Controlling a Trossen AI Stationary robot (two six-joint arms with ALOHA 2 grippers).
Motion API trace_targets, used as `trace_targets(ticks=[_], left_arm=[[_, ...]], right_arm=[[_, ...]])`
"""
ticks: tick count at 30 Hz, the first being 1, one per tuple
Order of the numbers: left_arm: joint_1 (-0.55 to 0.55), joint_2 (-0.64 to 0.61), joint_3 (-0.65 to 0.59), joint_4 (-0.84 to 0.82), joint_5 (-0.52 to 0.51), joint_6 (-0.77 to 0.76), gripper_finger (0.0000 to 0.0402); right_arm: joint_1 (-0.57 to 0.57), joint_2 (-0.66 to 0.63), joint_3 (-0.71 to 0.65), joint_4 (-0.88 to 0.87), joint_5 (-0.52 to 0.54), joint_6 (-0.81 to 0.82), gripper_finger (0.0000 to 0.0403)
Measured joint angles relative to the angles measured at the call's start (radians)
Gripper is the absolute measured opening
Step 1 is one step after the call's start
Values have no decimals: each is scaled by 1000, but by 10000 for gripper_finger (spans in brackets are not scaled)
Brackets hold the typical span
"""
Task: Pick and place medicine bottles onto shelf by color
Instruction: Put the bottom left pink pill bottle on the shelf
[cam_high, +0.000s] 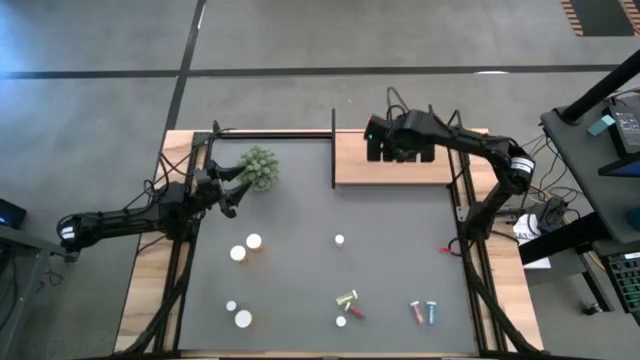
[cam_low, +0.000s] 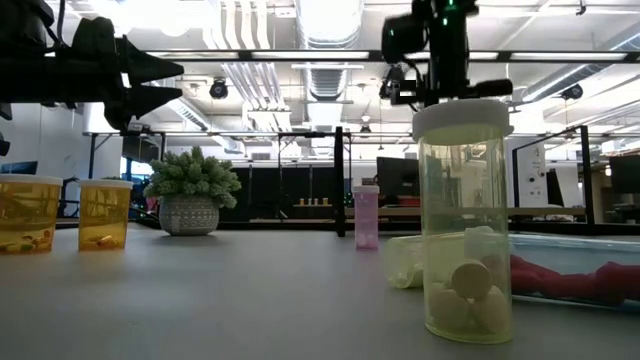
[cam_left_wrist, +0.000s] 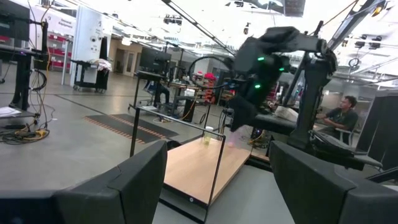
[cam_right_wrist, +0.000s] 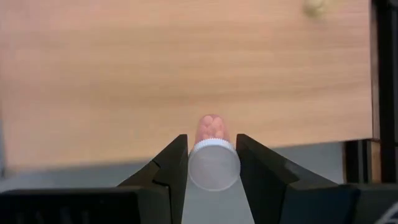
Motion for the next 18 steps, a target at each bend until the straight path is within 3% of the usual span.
trace_targets(ticks=[18], left_arm=[[0,0,0,0,0,0,267]], right_arm=[[-324,10,-93,174,-65,193,118]])
